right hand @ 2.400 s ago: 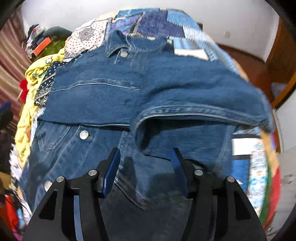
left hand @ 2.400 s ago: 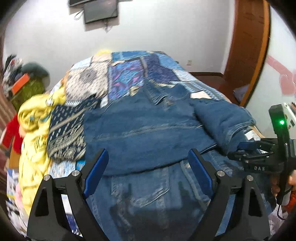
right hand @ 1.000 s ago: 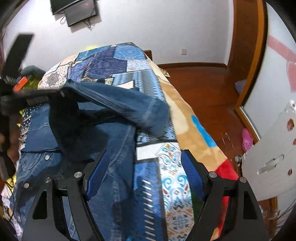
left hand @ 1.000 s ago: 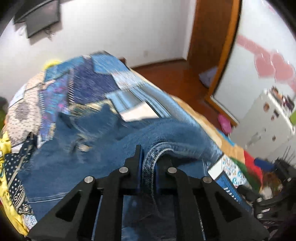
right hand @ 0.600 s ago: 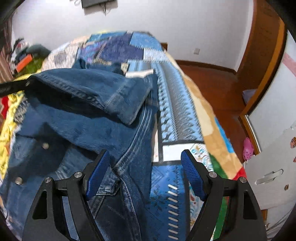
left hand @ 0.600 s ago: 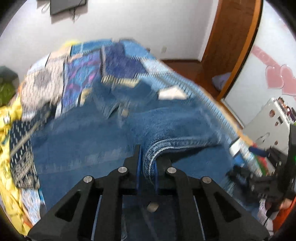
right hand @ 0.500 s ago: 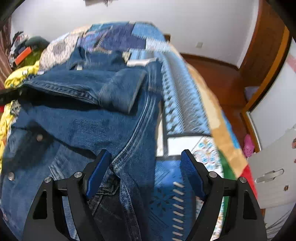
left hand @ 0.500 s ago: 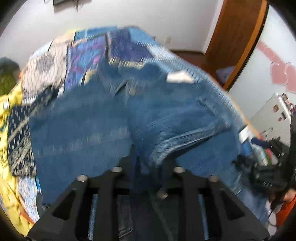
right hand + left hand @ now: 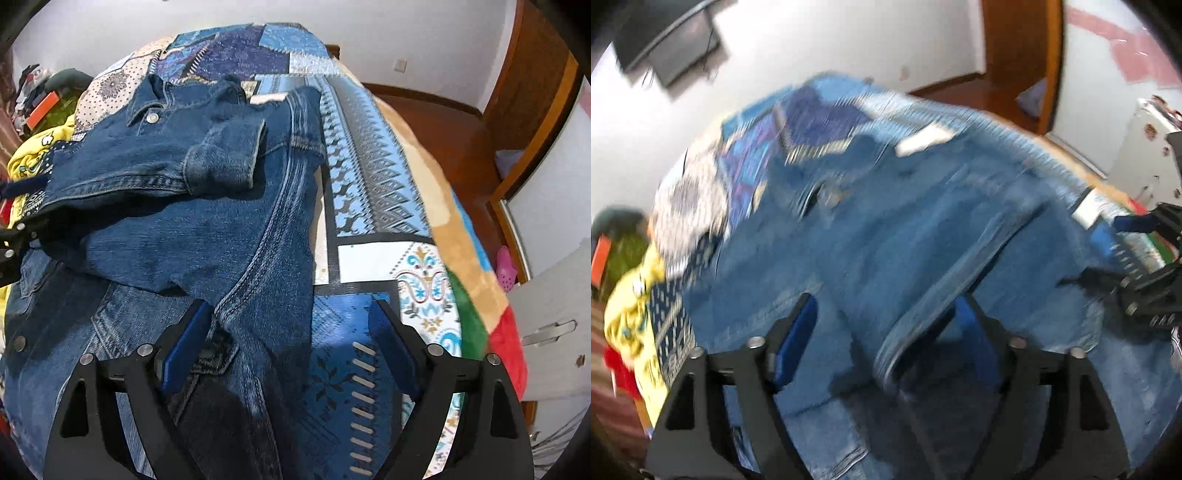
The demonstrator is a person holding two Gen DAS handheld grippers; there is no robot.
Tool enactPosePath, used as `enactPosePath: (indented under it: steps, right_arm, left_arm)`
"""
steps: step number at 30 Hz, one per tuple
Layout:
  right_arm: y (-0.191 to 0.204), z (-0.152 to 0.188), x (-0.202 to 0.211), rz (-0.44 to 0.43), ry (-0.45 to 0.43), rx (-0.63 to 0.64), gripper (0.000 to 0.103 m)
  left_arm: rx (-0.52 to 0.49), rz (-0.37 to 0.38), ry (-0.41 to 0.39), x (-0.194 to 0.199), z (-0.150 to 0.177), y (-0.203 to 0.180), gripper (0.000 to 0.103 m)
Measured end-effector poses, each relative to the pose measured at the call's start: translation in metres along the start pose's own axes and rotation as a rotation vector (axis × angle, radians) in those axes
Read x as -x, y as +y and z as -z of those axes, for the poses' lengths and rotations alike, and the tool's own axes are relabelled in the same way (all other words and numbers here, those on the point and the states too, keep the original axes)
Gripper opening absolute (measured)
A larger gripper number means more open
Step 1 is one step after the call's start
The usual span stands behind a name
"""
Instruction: Fold large clothes
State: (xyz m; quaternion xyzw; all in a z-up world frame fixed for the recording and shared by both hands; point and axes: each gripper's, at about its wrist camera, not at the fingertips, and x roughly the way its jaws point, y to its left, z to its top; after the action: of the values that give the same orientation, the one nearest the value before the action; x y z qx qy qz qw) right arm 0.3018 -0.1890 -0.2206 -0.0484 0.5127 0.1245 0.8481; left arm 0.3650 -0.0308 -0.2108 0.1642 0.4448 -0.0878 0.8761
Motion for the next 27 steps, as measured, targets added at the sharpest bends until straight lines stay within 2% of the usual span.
enactPosePath:
  steps: [2, 4, 14, 16, 18, 20, 21, 24, 27]
  right_arm:
    - [0.001, -0.002, 0.004, 0.003, -0.015, 0.003, 0.085]
    - [-0.003, -0.001, 0.012, -0.001, -0.033, -0.008, 0.085]
    - [-0.032, 0.002, 0.026, 0.029, -0.071, -0.066, 0.085]
    - [-0.039, 0.002, 0.025, 0.031, -0.068, -0.084, 0.085]
    - [-0.045, 0.003, 0.021, 0.031, -0.058, -0.104, 0.085]
    - [-0.048, 0.003, 0.018, 0.031, -0.048, -0.113, 0.085]
    - [-0.049, 0.002, 0.015, 0.033, -0.041, -0.118, 0.085]
    - [-0.050, 0.002, 0.013, 0.027, -0.034, -0.124, 0.085]
    - [-0.047, 0.000, 0.014, 0.016, -0.040, -0.120, 0.085]
  left_arm:
    - [-0.040, 0.007, -0.049, 0.004, -0.012, -0.016, 0.086]
    - [-0.066, 0.018, -0.057, 0.000, -0.024, -0.028, 0.086]
    - [-0.108, 0.128, 0.025, -0.051, -0.055, -0.082, 0.086]
    - [-0.091, 0.155, 0.038, -0.059, -0.059, -0.084, 0.079]
    - [-0.069, 0.187, 0.060, -0.069, -0.061, -0.084, 0.053]
    - [-0.024, 0.232, 0.078, -0.076, -0.063, -0.079, 0.040]
    - [-0.009, 0.243, 0.076, -0.076, -0.063, -0.078, 0.035]
    - [0.109, 0.350, 0.051, -0.067, -0.065, -0.052, 0.022]
    - [0.227, 0.402, 0.003, -0.046, -0.067, -0.020, 0.018]
